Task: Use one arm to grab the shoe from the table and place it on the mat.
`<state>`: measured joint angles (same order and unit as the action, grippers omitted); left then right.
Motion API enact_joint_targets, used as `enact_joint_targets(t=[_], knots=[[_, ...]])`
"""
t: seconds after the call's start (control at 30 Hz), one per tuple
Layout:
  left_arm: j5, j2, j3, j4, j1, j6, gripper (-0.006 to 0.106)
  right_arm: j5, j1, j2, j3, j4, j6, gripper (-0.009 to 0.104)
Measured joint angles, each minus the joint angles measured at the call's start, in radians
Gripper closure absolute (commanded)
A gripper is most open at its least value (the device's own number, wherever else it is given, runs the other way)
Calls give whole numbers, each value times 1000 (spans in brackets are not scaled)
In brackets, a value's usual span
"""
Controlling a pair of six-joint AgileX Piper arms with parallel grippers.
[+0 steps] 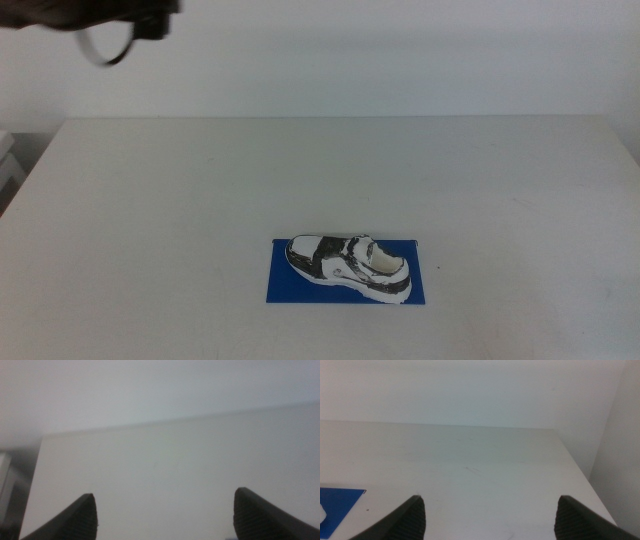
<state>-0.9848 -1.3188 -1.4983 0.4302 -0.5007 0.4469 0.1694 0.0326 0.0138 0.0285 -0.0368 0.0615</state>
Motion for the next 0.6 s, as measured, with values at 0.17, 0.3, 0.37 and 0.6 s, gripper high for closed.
enact_joint_targets(t=[0.17,0.3,0.37,0.6], knots=[[393,258,396,-55,137,-26,7,0,0,0,0,0,0,29],[578,461,675,-102,266,-44,7,0,0,0,0,0,0,29],[617,569,782,-140,326,-74,7,0,0,0,0,0,0,29],[641,949,1073,-276,450,-261,7,0,0,0,0,0,0,29]])
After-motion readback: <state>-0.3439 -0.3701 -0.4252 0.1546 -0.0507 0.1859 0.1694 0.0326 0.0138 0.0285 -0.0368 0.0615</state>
